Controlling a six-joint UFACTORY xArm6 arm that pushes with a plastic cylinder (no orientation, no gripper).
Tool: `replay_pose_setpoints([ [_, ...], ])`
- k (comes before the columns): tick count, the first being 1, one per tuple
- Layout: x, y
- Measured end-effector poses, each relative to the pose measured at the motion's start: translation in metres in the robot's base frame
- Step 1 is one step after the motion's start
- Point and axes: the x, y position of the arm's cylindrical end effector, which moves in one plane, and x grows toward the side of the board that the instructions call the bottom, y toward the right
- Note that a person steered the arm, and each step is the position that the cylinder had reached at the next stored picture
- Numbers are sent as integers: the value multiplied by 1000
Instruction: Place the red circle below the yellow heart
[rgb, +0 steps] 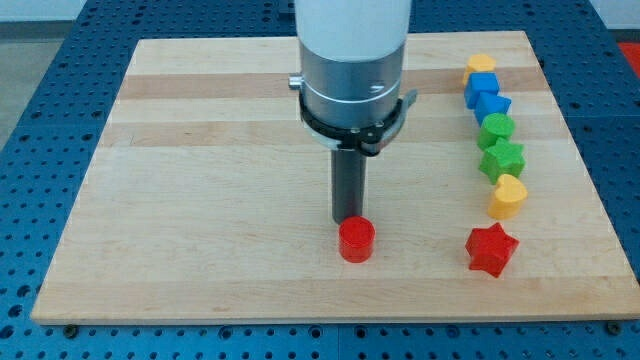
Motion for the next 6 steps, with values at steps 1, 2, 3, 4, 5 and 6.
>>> replay_pose_setpoints([
  [1,0,-17],
  [2,2,-35],
  [3,9,-49],
  [4,32,-62],
  [5,63,-63],
  [6,64,-35],
])
